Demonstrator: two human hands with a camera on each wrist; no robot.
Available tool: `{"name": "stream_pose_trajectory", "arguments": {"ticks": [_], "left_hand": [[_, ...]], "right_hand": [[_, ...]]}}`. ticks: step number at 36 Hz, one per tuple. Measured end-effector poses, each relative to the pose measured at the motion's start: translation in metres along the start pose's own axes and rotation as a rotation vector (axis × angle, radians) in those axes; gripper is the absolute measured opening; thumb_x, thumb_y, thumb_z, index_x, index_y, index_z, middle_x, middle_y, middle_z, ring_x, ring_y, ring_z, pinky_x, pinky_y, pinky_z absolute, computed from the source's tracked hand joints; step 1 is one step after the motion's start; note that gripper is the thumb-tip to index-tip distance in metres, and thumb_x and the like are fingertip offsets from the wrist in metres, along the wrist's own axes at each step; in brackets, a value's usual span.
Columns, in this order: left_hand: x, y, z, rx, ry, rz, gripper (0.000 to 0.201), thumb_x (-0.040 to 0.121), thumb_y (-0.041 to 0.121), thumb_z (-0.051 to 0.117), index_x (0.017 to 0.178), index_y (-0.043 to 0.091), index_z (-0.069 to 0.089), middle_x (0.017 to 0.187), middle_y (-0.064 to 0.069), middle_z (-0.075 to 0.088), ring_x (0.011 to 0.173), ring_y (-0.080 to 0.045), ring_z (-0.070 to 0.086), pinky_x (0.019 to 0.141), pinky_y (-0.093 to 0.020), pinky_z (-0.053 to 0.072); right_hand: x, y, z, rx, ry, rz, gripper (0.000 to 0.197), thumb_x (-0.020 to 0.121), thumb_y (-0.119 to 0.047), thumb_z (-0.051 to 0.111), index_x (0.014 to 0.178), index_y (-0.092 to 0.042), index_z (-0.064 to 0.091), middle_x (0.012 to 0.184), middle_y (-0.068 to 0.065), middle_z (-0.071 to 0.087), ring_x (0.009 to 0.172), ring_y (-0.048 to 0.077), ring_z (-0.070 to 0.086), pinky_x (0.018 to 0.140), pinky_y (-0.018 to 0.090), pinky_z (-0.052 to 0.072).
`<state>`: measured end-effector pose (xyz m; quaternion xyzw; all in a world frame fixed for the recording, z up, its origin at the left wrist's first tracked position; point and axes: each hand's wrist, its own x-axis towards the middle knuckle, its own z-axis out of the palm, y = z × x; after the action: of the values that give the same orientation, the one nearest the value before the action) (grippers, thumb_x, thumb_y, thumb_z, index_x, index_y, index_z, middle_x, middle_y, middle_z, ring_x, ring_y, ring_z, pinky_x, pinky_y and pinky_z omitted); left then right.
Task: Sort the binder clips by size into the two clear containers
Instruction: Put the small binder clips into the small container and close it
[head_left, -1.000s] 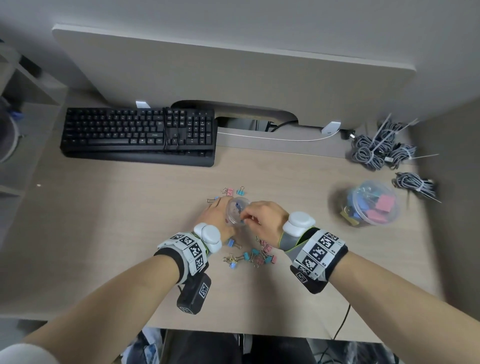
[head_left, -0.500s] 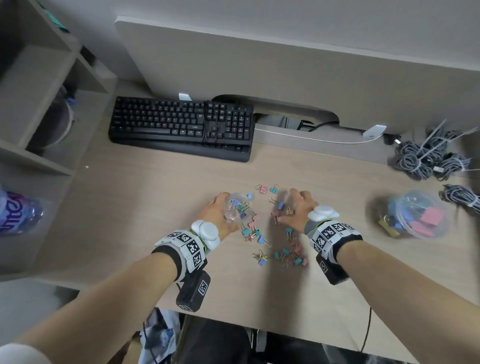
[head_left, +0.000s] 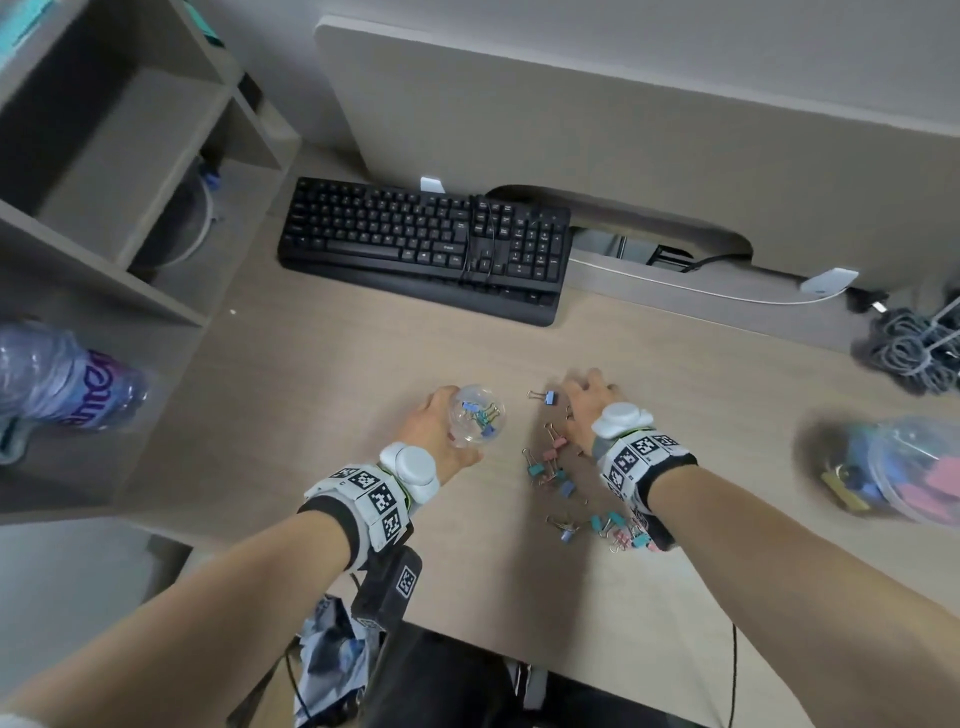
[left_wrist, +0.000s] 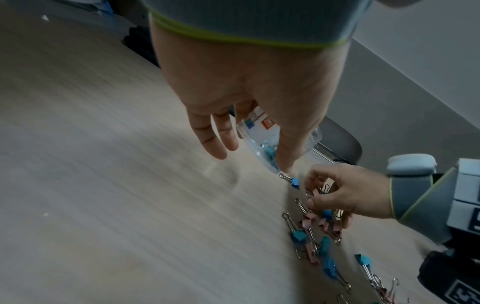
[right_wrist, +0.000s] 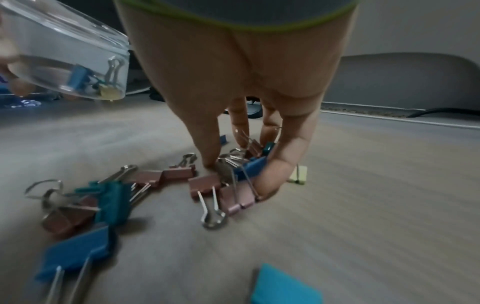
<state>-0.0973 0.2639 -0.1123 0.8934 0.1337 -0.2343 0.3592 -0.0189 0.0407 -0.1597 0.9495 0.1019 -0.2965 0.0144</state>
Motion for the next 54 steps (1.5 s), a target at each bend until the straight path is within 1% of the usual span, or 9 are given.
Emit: {"name": "stream_pose_trajectory", "arguments": {"ticks": [7,13,17,22,30,35,41,47,54], "left_hand": [[0.004,0.008,0.007,0.0,-0.018,0.017,0.079,0.07,0.024,0.081,0.137,0.024,0.039,0.119,0.001,0.058,0.088,-0.019,0.061,0.075,-0.026,0.049],[0.004,0.015,0.014,0.006,-0.053,0.036,0.078,0.07,0.023,0.08,0.136,0.025,0.039,0.118,0.001,0.058,0.088,-0.02,0.062,0.073,-0.028,0.05],[0.005,0.021,0.018,0.025,-0.074,0.052,0.073,0.069,0.023,0.079,0.132,0.024,0.042,0.118,0.0,0.06,0.094,-0.024,0.062,0.08,-0.035,0.054],[0.004,0.035,0.029,0.044,-0.094,0.088,0.07,0.07,0.023,0.078,0.131,0.021,0.043,0.116,-0.002,0.061,0.095,-0.025,0.062,0.076,-0.033,0.052],[-0.004,0.054,0.043,0.035,-0.094,0.183,0.06,0.077,0.03,0.073,0.129,0.025,0.044,0.112,0.001,0.061,0.085,-0.02,0.058,0.067,-0.025,0.042],[-0.007,0.049,0.043,0.024,-0.115,0.175,0.071,0.07,0.022,0.079,0.131,0.026,0.043,0.113,0.004,0.061,0.086,-0.016,0.058,0.068,-0.021,0.041],[-0.009,0.042,0.041,0.019,-0.127,0.143,0.07,0.068,0.026,0.081,0.128,0.024,0.044,0.111,0.002,0.064,0.087,-0.021,0.064,0.069,-0.03,0.052],[-0.012,0.033,0.037,0.055,-0.144,0.112,0.07,0.074,0.023,0.078,0.133,0.02,0.04,0.112,-0.001,0.062,0.083,-0.021,0.06,0.066,-0.025,0.045],[-0.015,0.024,0.033,0.074,-0.133,0.085,0.074,0.072,0.024,0.078,0.135,0.02,0.038,0.113,0.0,0.062,0.087,-0.022,0.063,0.07,-0.028,0.051]], "right_hand": [[-0.007,0.008,0.011,0.073,0.0,0.068,0.045,0.087,-0.007,0.051,0.129,-0.012,0.037,0.116,0.01,0.043,0.081,0.027,0.058,0.071,0.034,0.053],[-0.022,0.022,0.004,0.289,-0.054,0.09,0.02,0.089,-0.007,0.054,0.109,-0.008,0.057,0.107,0.007,0.047,0.085,0.027,0.055,0.066,0.028,0.045],[-0.037,0.02,-0.01,0.502,0.143,0.122,0.01,0.078,-0.005,0.06,0.083,-0.015,0.063,0.1,0.005,0.054,0.082,0.028,0.062,0.065,0.033,0.048],[-0.067,0.003,-0.043,0.715,0.254,-0.058,0.013,0.077,-0.009,0.064,0.078,-0.021,0.061,0.094,0.003,0.055,0.075,0.02,0.057,0.069,0.029,0.047],[-0.091,-0.01,-0.049,0.652,0.261,-0.251,0.023,0.084,-0.017,0.068,0.106,-0.015,0.063,0.103,0.002,0.055,0.078,0.013,0.05,0.072,0.024,0.037],[-0.091,0.024,-0.038,0.632,0.288,-0.128,0.024,0.088,-0.021,0.062,0.11,-0.013,0.062,0.106,0.003,0.057,0.08,0.015,0.051,0.079,0.03,0.045],[-0.089,0.065,-0.002,0.437,0.097,0.162,0.05,0.087,-0.04,0.061,0.13,-0.018,0.048,0.124,0.006,0.05,0.097,0.03,0.06,0.081,0.035,0.047],[-0.093,0.06,0.029,0.307,-0.044,0.203,0.086,0.072,-0.048,0.072,0.141,-0.032,0.024,0.129,0.008,0.036,0.087,0.03,0.061,0.071,0.037,0.052],[-0.068,0.029,0.027,0.312,0.073,0.233,0.083,0.071,-0.046,0.076,0.134,-0.029,0.023,0.12,0.008,0.036,0.072,0.028,0.055,0.068,0.036,0.052]]}}
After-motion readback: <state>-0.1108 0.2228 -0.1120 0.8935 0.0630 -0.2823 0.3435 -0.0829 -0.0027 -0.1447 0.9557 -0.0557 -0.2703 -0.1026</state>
